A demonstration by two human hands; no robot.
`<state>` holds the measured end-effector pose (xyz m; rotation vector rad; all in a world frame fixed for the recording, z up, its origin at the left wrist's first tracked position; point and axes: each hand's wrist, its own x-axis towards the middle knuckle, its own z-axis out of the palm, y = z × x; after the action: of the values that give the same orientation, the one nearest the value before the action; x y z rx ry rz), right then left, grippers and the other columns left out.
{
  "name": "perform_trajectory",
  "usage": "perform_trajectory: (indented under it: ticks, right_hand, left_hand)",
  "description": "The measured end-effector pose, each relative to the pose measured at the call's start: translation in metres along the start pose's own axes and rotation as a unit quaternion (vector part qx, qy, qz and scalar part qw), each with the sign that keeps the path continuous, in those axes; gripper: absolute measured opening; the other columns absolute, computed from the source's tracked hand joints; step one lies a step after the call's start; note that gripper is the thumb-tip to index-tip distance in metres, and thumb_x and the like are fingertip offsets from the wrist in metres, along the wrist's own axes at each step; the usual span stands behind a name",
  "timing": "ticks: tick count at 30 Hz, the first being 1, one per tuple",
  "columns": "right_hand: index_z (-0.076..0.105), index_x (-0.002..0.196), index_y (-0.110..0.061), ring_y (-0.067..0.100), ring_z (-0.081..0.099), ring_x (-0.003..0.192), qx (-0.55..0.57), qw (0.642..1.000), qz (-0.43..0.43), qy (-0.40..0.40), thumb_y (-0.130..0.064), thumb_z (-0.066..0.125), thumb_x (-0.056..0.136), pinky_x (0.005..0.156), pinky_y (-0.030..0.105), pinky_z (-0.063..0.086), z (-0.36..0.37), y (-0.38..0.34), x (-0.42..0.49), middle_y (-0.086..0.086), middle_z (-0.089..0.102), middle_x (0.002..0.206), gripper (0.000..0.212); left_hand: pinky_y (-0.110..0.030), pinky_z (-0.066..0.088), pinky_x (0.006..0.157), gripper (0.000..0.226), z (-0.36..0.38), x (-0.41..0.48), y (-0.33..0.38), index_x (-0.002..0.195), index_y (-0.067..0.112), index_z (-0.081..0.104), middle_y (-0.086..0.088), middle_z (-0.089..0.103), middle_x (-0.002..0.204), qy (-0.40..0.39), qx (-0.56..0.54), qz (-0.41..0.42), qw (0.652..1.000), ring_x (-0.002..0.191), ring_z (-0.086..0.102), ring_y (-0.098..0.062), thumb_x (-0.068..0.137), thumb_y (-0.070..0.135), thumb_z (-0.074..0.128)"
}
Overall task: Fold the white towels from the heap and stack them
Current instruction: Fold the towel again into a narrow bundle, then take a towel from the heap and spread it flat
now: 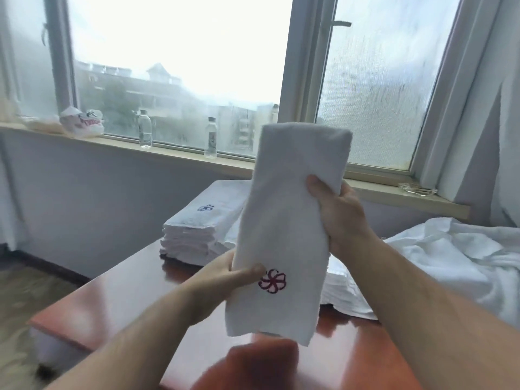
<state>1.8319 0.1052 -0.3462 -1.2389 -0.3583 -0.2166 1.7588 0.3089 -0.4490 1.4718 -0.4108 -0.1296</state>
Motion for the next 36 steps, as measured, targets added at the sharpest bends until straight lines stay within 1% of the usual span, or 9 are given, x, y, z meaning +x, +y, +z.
perform_trajectory:
  ticks: [3, 7, 11, 18, 21, 25, 29, 32, 36]
  right_hand:
    - [0.071, 0.11, -0.012, 0.035, 0.074, 0.093, 0.002, 1.0, 0.011, 0.011, -0.021, 0.076, 0.088, 0.079, 0.05, 0.062, 0.004, 0.012, 0.023, 0.011, 0.077, 0.103, 0.023]
    - [0.07, 0.116, -0.013, 0.034, 0.075, 0.093, -0.024, 0.999, 0.038, 0.025, -0.024, 0.074, 0.091, 0.076, 0.048, 0.063, -0.001, 0.033, 0.057, 0.011, 0.077, 0.105, 0.027]
    - [0.066, 0.121, -0.015, 0.034, 0.076, 0.089, -0.023, 0.991, 0.128, 0.039, -0.027, 0.071, 0.095, 0.069, 0.045, 0.061, -0.007, 0.061, 0.097, 0.013, 0.077, 0.104, 0.029]
    - [0.063, 0.125, -0.015, 0.035, 0.077, 0.08, -0.051, 0.973, 0.22, 0.053, -0.034, 0.07, 0.095, 0.063, 0.047, 0.062, 0.004, 0.101, 0.174, 0.013, 0.077, 0.102, 0.037]
    - [0.064, 0.125, -0.014, 0.037, 0.076, 0.083, -0.044, 0.973, 0.224, 0.044, -0.034, 0.069, 0.095, 0.067, 0.049, 0.062, 0.009, 0.112, 0.206, 0.014, 0.078, 0.099, 0.036]
    - [0.067, 0.12, -0.011, 0.037, 0.076, 0.083, -0.042, 0.974, 0.217, 0.046, -0.034, 0.069, 0.094, 0.067, 0.049, 0.062, 0.015, 0.126, 0.251, 0.015, 0.078, 0.099, 0.034]
    - [0.069, 0.117, -0.009, 0.034, 0.076, 0.088, -0.118, 0.955, 0.268, 0.042, -0.042, 0.059, 0.096, 0.076, 0.05, 0.062, 0.014, 0.168, 0.278, 0.013, 0.078, 0.1, 0.04]
    - [0.068, 0.117, -0.008, 0.036, 0.074, 0.091, -0.208, 0.929, 0.304, 0.038, -0.041, 0.062, 0.091, 0.086, 0.056, 0.059, 0.004, 0.205, 0.277, 0.014, 0.076, 0.102, 0.043]
    - [0.069, 0.11, -0.003, 0.034, 0.073, 0.085, -0.266, 0.928, 0.254, 0.068, -0.033, 0.069, 0.084, 0.076, 0.047, 0.061, -0.008, 0.218, 0.287, 0.014, 0.075, 0.096, 0.04]
  left_hand:
    - [-0.037, 0.058, 0.089, 0.04, -0.005, 0.006, -0.012, 0.122, 0.022, 0.067, -0.011, 0.071, 0.122, 0.059, -0.005, -0.009, 0.998, 0.114, 0.068, -0.029, 0.086, 0.037, 0.075]
    - [-0.044, 0.057, 0.094, 0.04, -0.022, 0.024, -0.022, 0.127, 0.013, 0.062, -0.013, 0.073, 0.118, 0.088, -0.011, -0.042, 0.995, 0.11, 0.07, -0.032, 0.096, 0.038, 0.065]
    - [-0.041, 0.061, 0.081, 0.041, -0.043, 0.045, -0.022, 0.116, 0.017, 0.067, -0.014, 0.075, 0.109, 0.108, 0.005, -0.073, 0.992, 0.097, 0.073, -0.032, 0.091, 0.048, 0.065]
    - [-0.05, 0.06, 0.084, 0.03, -0.086, 0.095, -0.007, 0.106, 0.025, 0.072, -0.015, 0.075, 0.108, 0.117, 0.001, -0.115, 0.986, 0.098, 0.072, -0.039, 0.092, 0.05, 0.065]
    - [-0.037, 0.06, 0.066, 0.038, -0.1, 0.12, 0.007, 0.108, 0.018, 0.069, -0.014, 0.076, 0.1, 0.137, 0.016, -0.118, 0.983, 0.083, 0.075, -0.031, 0.088, 0.05, 0.066]
    - [-0.033, 0.06, 0.066, 0.048, -0.121, 0.151, 0.021, 0.116, 0.021, 0.066, -0.01, 0.077, 0.103, 0.149, 0.037, -0.137, 0.979, 0.09, 0.075, -0.031, 0.086, 0.057, 0.066]
    - [-0.032, 0.05, 0.096, 0.049, -0.134, 0.177, 0.007, 0.126, 0.023, 0.063, 0.002, 0.069, 0.125, 0.231, 0.224, -0.214, 0.922, 0.108, 0.067, -0.022, 0.095, 0.06, 0.056]
    - [-0.028, 0.037, 0.089, 0.045, -0.136, 0.19, -0.006, 0.133, 0.021, 0.056, -0.004, 0.059, 0.136, 0.245, 0.367, -0.255, 0.86, 0.117, 0.056, -0.025, 0.102, 0.051, 0.043]
    - [-0.028, 0.034, 0.088, 0.05, -0.138, 0.197, -0.01, 0.135, 0.018, 0.056, -0.005, 0.059, 0.134, 0.249, 0.385, -0.266, 0.848, 0.121, 0.054, -0.025, 0.103, 0.053, 0.041]
